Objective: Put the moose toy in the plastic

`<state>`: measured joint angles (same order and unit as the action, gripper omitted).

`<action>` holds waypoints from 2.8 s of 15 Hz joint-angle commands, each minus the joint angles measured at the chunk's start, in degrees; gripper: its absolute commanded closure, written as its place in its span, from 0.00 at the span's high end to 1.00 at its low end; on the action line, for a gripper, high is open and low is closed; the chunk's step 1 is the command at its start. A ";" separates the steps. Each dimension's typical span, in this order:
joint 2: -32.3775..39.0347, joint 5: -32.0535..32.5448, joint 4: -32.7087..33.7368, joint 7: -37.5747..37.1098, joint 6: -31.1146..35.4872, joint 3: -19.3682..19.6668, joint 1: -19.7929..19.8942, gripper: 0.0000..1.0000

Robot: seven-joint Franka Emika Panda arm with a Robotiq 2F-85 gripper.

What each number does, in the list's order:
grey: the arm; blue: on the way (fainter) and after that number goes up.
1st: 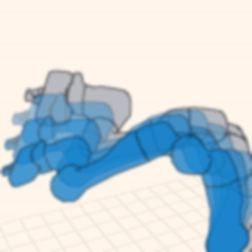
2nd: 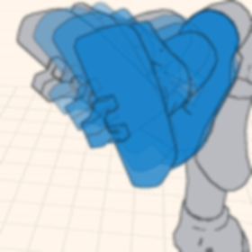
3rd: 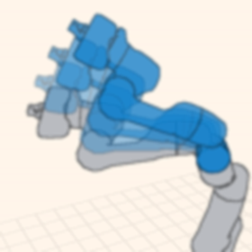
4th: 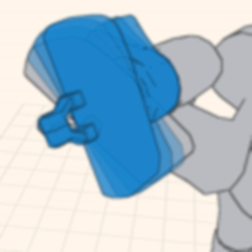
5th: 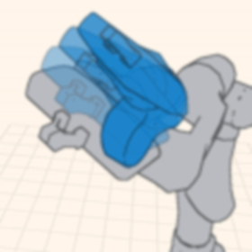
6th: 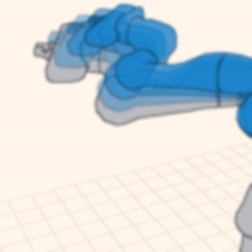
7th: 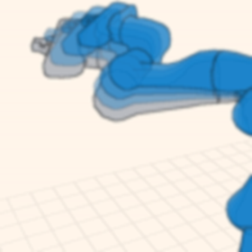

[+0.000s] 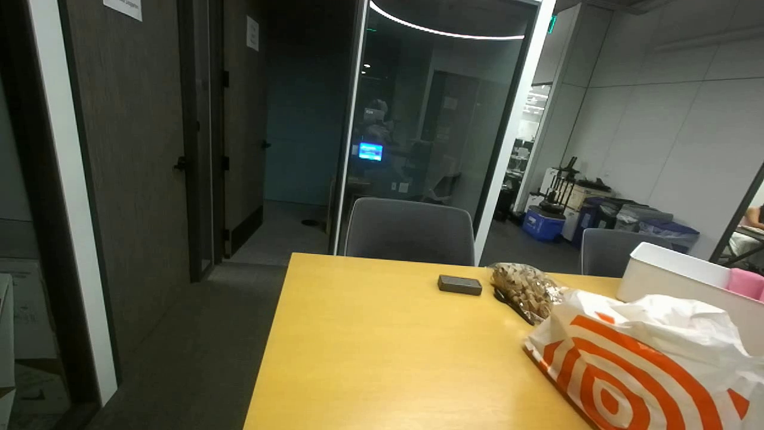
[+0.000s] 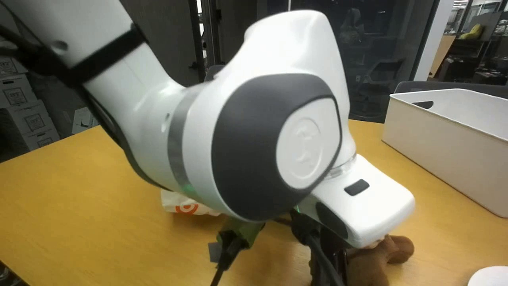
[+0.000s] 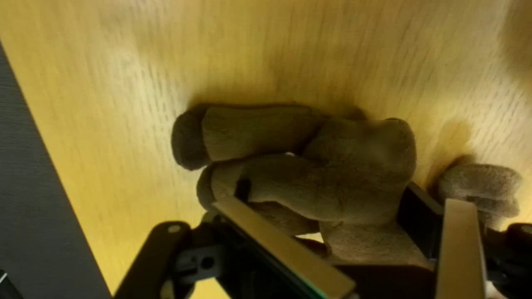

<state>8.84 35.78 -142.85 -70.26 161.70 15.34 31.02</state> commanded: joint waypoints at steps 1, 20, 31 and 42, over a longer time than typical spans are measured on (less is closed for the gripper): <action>4.07 1.43 2.61 -4.52 5.96 1.89 -0.77 0.58; -9.10 -10.71 2.67 -1.61 7.28 1.54 3.97 0.07; -32.46 -44.18 0.28 27.66 4.73 2.79 -10.60 0.05; -31.23 -53.44 -2.13 40.56 -10.92 -4.18 -19.54 0.06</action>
<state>-23.34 -16.41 -144.41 -33.24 153.36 12.15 11.45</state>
